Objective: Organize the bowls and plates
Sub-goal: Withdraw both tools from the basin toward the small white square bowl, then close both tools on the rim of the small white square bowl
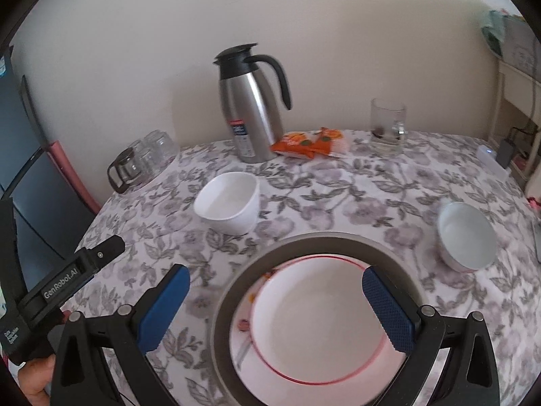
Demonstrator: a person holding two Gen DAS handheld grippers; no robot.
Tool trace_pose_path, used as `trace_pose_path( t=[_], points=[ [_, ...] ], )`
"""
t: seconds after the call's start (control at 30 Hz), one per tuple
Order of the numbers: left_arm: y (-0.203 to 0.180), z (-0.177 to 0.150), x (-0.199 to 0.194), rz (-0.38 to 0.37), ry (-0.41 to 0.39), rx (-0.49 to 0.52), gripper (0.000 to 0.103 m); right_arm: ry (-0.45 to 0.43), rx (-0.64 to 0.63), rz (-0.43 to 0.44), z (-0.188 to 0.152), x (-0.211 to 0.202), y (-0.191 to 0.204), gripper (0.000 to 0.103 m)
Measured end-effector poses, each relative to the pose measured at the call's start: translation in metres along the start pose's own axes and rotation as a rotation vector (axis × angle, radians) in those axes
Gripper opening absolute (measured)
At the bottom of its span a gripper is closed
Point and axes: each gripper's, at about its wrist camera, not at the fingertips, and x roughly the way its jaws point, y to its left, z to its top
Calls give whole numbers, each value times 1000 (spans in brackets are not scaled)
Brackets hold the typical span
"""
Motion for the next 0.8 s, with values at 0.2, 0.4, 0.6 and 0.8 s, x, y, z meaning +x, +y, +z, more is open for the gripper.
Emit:
trace_pose_path(
  t=[0.2, 0.4, 0.6, 0.8],
  points=[
    [32, 7, 20, 16, 61, -57, 98, 42, -55, 12, 3, 21, 26, 103],
    [49, 10, 45, 33, 139, -83, 98, 90, -67, 13, 6, 44, 37, 103],
    [46, 20, 65, 40, 191, -47, 98, 117, -60, 13, 16, 58, 41, 103],
    [36, 36, 81, 23, 208, 3, 98, 158, -33, -20, 29, 77, 39, 103]
  ],
)
